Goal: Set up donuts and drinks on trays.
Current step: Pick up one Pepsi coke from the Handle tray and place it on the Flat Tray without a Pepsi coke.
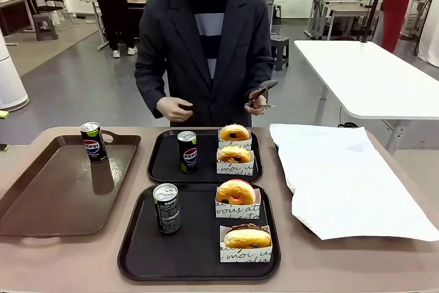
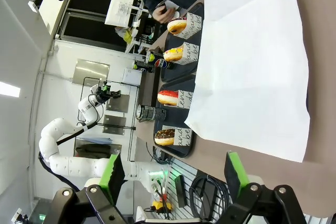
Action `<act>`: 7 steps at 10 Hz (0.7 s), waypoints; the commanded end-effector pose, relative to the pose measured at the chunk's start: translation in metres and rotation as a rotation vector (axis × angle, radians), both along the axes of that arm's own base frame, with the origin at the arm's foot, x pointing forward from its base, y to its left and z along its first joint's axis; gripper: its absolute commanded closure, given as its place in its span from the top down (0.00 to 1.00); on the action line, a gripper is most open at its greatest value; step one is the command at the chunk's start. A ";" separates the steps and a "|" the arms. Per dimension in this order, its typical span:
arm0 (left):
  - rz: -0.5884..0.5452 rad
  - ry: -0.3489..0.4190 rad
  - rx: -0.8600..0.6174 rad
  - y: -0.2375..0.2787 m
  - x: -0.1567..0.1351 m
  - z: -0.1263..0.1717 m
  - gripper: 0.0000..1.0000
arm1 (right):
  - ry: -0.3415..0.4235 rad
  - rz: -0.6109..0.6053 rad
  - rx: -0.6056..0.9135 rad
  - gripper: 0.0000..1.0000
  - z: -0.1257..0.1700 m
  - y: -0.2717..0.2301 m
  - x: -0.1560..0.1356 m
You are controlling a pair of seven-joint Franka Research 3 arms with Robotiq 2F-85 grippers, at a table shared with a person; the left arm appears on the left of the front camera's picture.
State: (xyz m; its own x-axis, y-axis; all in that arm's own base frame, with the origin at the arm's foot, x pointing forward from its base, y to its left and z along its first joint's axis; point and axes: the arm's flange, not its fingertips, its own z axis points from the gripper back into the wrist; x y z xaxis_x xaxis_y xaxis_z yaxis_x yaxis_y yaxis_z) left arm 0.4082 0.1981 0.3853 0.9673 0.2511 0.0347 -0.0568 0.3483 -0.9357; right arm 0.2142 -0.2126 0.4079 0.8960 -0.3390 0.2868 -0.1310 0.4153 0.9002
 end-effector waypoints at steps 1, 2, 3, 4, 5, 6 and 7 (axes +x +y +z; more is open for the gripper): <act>0.007 0.006 0.002 0.002 -0.003 -0.002 1.00 | -0.031 -0.005 0.018 1.00 0.001 0.000 0.003; 0.007 0.006 0.002 0.002 -0.003 -0.002 1.00 | -0.031 -0.005 0.018 1.00 0.001 0.000 0.003; 0.007 0.006 0.002 0.002 -0.003 -0.002 1.00 | -0.031 -0.005 0.018 1.00 0.001 0.000 0.003; 0.007 0.006 0.002 0.002 -0.003 -0.002 1.00 | -0.031 -0.005 0.018 1.00 0.001 0.000 0.003; 0.007 0.006 0.002 0.002 -0.003 -0.002 1.00 | -0.031 -0.005 0.018 1.00 0.001 0.000 0.003; 0.007 0.006 0.002 0.002 -0.003 -0.002 1.00 | -0.031 -0.005 0.018 1.00 0.001 0.000 0.003; 0.007 0.006 0.002 0.002 -0.003 -0.002 1.00 | -0.031 -0.005 0.018 1.00 0.001 0.000 0.003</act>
State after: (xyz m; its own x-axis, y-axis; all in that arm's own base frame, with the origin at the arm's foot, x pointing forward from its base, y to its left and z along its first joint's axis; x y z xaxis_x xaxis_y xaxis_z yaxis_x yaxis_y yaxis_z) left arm 0.4073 0.1986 0.3832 0.9669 0.2534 0.0302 -0.0615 0.3462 -0.9361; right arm 0.2142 -0.2126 0.4079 0.8959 -0.3387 0.2875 -0.1317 0.4155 0.9000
